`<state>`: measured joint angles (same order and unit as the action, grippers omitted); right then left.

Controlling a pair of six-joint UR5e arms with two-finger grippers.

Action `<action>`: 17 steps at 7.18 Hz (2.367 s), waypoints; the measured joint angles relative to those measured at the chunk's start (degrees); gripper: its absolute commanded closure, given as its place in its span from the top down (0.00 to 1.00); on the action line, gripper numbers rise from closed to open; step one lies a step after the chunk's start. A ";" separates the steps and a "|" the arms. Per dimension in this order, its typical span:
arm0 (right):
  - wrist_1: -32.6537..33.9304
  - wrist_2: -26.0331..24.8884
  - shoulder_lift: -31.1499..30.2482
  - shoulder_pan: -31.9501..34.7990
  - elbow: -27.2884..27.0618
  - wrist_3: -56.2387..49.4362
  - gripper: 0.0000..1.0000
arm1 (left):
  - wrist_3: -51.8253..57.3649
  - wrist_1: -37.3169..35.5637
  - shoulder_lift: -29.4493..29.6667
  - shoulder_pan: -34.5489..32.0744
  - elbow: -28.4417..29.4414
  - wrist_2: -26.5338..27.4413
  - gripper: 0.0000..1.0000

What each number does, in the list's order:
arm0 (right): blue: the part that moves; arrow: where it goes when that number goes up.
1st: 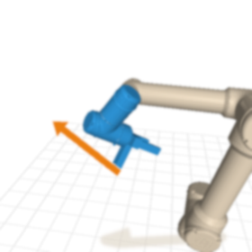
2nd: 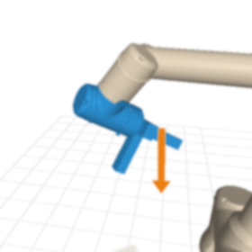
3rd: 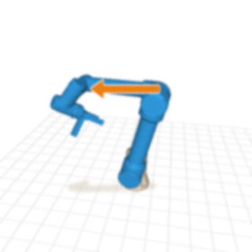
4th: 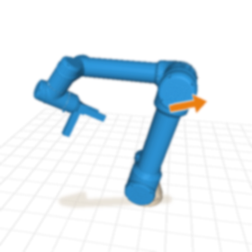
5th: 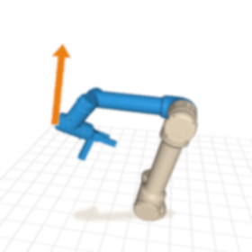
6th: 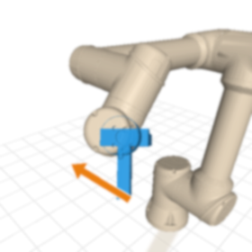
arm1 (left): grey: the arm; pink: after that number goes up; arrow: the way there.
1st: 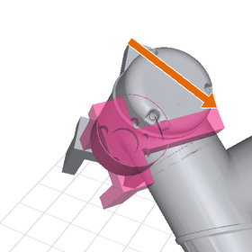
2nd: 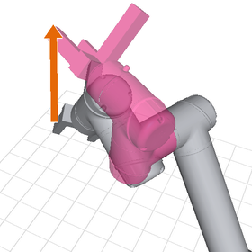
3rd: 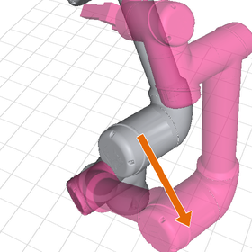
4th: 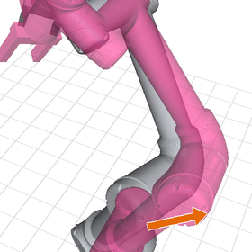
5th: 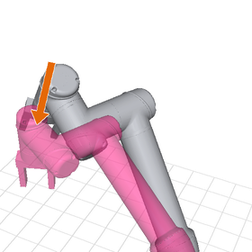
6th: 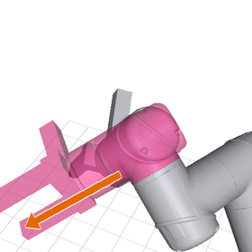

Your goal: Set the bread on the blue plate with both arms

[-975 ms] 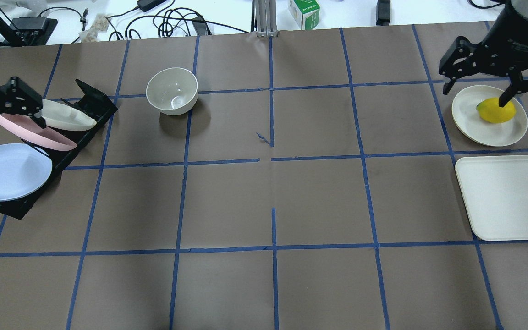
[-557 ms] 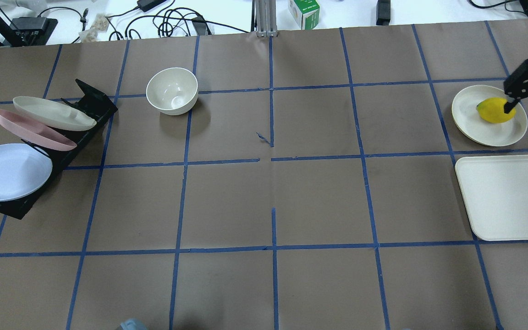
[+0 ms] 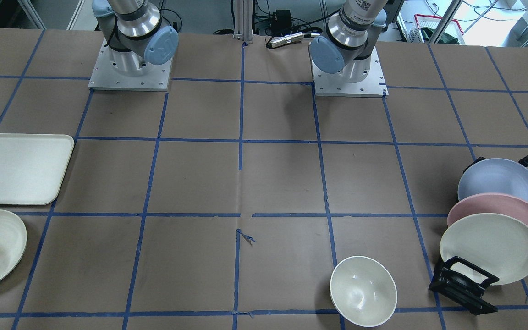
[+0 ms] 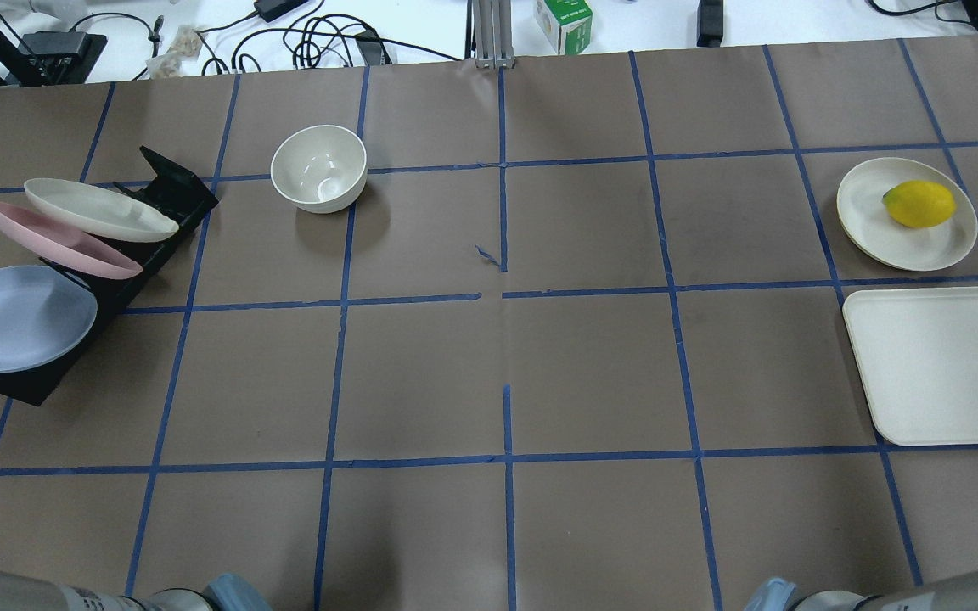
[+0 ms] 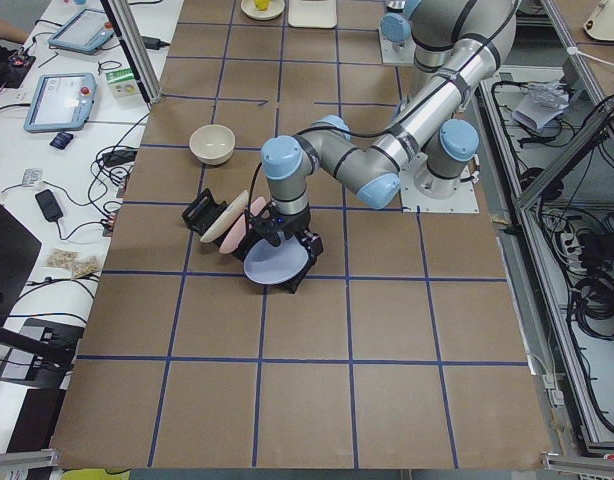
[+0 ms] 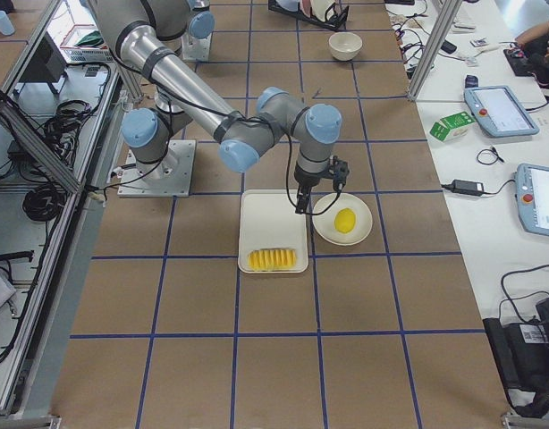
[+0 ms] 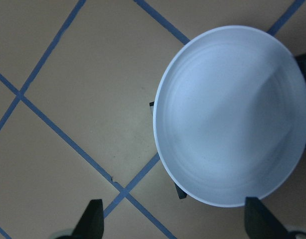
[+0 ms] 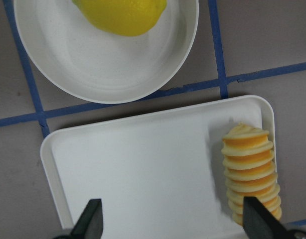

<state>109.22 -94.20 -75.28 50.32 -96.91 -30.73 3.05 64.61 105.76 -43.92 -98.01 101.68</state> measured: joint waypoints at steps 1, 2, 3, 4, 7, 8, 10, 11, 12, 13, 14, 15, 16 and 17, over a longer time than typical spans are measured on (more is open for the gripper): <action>2.31 -0.41 2.62 -2.10 -0.45 -3.68 1.00 | 0.15 -2.15 1.76 0.53 -0.10 0.93 0.79; 4.45 -0.61 5.61 -4.35 -0.61 -6.97 1.00 | 0.21 -3.02 2.89 0.86 -0.12 2.42 0.79; 7.27 -0.88 8.58 -6.45 -0.68 -9.72 1.00 | 0.20 -3.54 3.67 1.03 -0.04 3.55 0.79; 9.44 -2.24 10.80 -7.79 -0.69 -12.21 1.00 | 0.13 -3.96 4.38 1.06 -0.01 3.81 0.81; 10.61 -5.85 12.98 -8.86 -1.26 -14.47 1.00 | -0.37 -4.36 6.39 0.82 0.22 3.31 0.79; 10.39 -6.01 13.06 -8.89 -1.85 -14.51 1.00 | -0.42 -4.36 6.70 0.81 0.24 3.00 0.65; 10.05 -5.94 13.04 -8.88 -2.27 -14.73 0.46 | -0.27 -4.21 6.96 0.90 0.58 -0.05 0.41; 9.61 -5.78 13.04 -8.85 -2.29 -14.82 0.19 | -0.03 -4.12 6.96 0.92 0.71 -0.90 0.30; 8.67 -5.57 12.95 -8.84 -2.30 -14.84 0.00 | 0.19 -3.94 6.92 0.93 0.77 -1.14 0.22; 7.75 -5.50 12.84 -8.84 -2.12 -14.82 0.00 | 0.26 -3.69 6.87 0.94 0.79 -1.15 0.11; 7.08 -5.56 12.59 -8.83 -1.81 -14.85 0.00 | 0.27 -3.53 6.85 0.97 0.85 -1.17 0.00; 6.63 -5.61 11.95 -8.78 -1.64 -14.92 0.00 | 0.12 -3.48 6.85 0.98 0.95 -1.20 0.00; 5.85 -5.52 10.68 -8.65 -1.57 -14.93 0.00 | 0.05 -3.43 6.87 0.96 1.25 -1.20 0.00; 4.44 -5.35 8.98 -8.37 -1.52 -14.81 0.00 | 0.20 -3.04 6.79 0.95 1.80 -1.12 0.00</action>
<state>113.66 -99.55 -66.30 41.95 -98.43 -45.53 3.24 61.58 112.56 -42.97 -96.21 100.56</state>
